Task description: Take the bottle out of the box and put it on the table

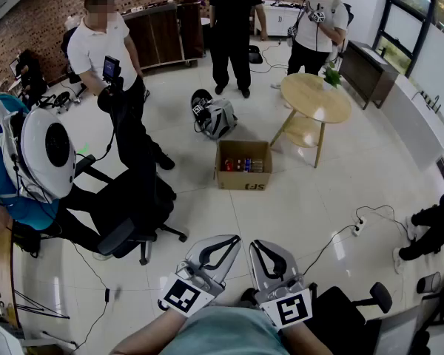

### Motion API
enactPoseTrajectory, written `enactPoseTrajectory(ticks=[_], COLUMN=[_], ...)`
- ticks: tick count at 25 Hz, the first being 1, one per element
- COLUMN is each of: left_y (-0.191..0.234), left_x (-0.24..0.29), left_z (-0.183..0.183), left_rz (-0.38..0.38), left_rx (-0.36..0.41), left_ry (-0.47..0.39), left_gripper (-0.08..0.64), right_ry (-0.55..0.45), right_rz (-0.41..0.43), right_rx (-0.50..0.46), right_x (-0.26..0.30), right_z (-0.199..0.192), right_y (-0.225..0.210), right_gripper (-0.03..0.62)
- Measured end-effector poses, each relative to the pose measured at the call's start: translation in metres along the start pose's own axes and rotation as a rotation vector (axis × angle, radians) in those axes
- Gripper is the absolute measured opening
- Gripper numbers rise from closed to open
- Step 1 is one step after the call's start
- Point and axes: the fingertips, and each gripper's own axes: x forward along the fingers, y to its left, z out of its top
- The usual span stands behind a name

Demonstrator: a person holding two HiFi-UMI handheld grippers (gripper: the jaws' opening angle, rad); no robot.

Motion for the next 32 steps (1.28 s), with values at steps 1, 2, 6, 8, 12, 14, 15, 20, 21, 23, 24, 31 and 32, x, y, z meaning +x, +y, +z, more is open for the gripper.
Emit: enactPoseTrajectory(ticks=[1, 2, 6, 8, 12, 14, 15, 20, 21, 23, 24, 31, 32], left_y=[0.000, -0.001, -0.003, -0.005, -0.010, -0.012, -0.012, -0.019, -0.021, -0.025, -0.025, -0.001, 0.005], left_x=[0.001, 0.003, 0.009, 0.012, 0.020, 0.025, 0.027, 0.047, 0.051, 0.059, 0.063, 0.082, 0.082], left_z=[0.000, 0.001, 0.001, 0.001, -0.003, -0.005, -0.005, -0.010, -0.012, -0.017, -0.019, -0.027, -0.027], left_rz=[0.002, 0.004, 0.008, 0.010, 0.013, 0.014, 0.015, 0.029, 0.034, 0.048, 0.058, 0.105, 0.114], left_rx=[0.000, 0.000, 0.003, 0.003, -0.002, -0.004, -0.005, -0.007, -0.008, -0.016, -0.023, -0.032, -0.032], left_ry=[-0.001, -0.002, -0.002, -0.004, 0.011, 0.017, 0.020, 0.020, 0.022, 0.027, 0.033, 0.026, 0.025], left_gripper=[0.011, 0.011, 0.014, 0.020, 0.035, 0.047, 0.050, 0.065, 0.067, 0.075, 0.080, 0.094, 0.094], right_ry=[0.002, 0.003, 0.002, 0.002, -0.003, -0.010, -0.010, -0.014, -0.013, -0.010, -0.008, 0.011, 0.014], right_rz=[-0.001, -0.001, 0.000, 0.001, 0.006, 0.011, 0.015, 0.036, 0.042, 0.059, 0.067, 0.115, 0.122], right_rx=[0.002, 0.003, 0.001, 0.004, 0.005, 0.000, -0.004, 0.005, 0.007, 0.009, 0.011, 0.023, 0.025], right_x=[-0.001, -0.001, -0.004, -0.006, -0.011, -0.012, -0.013, -0.019, -0.021, -0.024, -0.024, -0.005, 0.001], right_z=[0.000, 0.000, 0.000, -0.001, -0.001, 0.000, -0.001, -0.005, -0.006, -0.009, -0.010, -0.021, -0.022], right_y=[-0.001, -0.003, -0.009, -0.012, -0.020, -0.025, -0.027, -0.048, -0.053, -0.062, -0.066, -0.085, -0.085], right_gripper=[0.018, 0.018, 0.025, 0.025, 0.032, 0.034, 0.034, 0.050, 0.053, 0.061, 0.064, 0.078, 0.078])
